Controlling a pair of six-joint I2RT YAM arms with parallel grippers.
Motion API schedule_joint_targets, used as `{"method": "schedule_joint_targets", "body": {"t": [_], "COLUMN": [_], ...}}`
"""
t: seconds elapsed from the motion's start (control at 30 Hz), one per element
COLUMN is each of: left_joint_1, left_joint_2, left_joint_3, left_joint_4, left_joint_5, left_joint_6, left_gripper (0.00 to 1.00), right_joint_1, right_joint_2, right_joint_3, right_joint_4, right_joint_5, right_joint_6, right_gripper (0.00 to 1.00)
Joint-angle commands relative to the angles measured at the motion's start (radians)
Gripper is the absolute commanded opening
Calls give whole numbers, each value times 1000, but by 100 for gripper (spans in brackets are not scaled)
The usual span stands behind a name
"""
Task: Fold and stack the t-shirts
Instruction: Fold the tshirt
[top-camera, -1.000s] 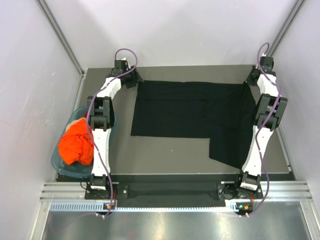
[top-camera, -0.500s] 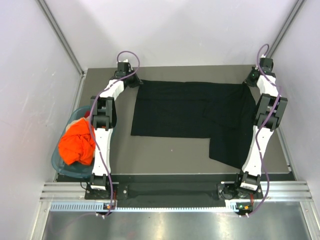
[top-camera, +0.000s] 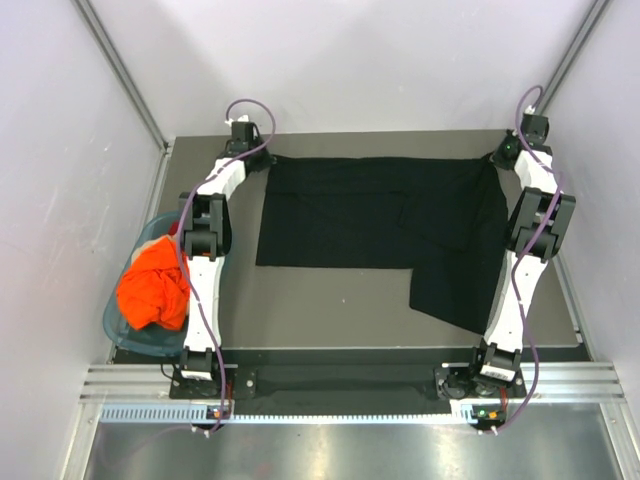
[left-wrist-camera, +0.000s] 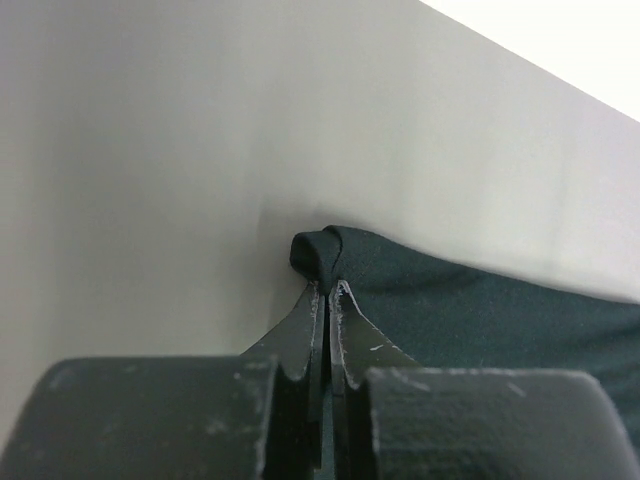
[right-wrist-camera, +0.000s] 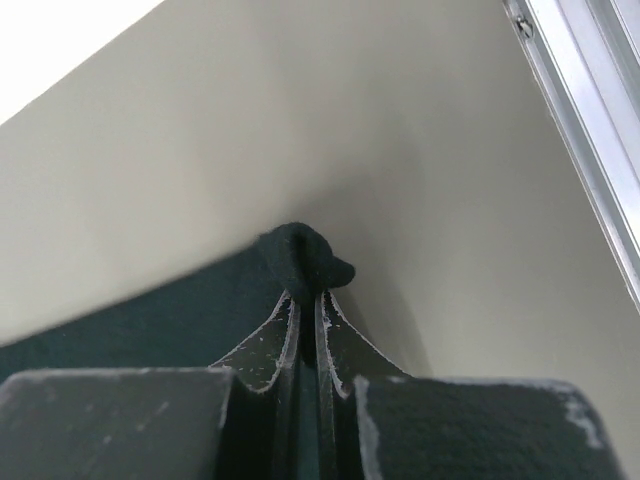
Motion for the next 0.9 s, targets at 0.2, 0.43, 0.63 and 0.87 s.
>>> {"method": "schedule_joint_targets", "body": {"t": [0.2, 0.43, 0.63, 0.87], "left_joint_1": [52, 55, 54, 55], "left_joint_2": [-3, 32, 43, -31], "left_joint_3": [48, 102, 136, 165], "left_joint_4": [90, 87, 70, -52], "left_joint_5": [-88, -80, -77, -68], "left_joint_6": [11, -2, -16, 24], "left_gripper": [0, 0, 30, 69], "right_joint_1": [-44, -49, -50, -52], "right_joint_2": [40, 98, 117, 19], "right_joint_3": [54, 121, 149, 201], "right_joint_4": [131, 131, 122, -39], "right_joint_5": [-19, -45, -57, -14], "right_joint_6": [119, 141, 144, 116], "right_gripper": [1, 3, 21, 49]}}
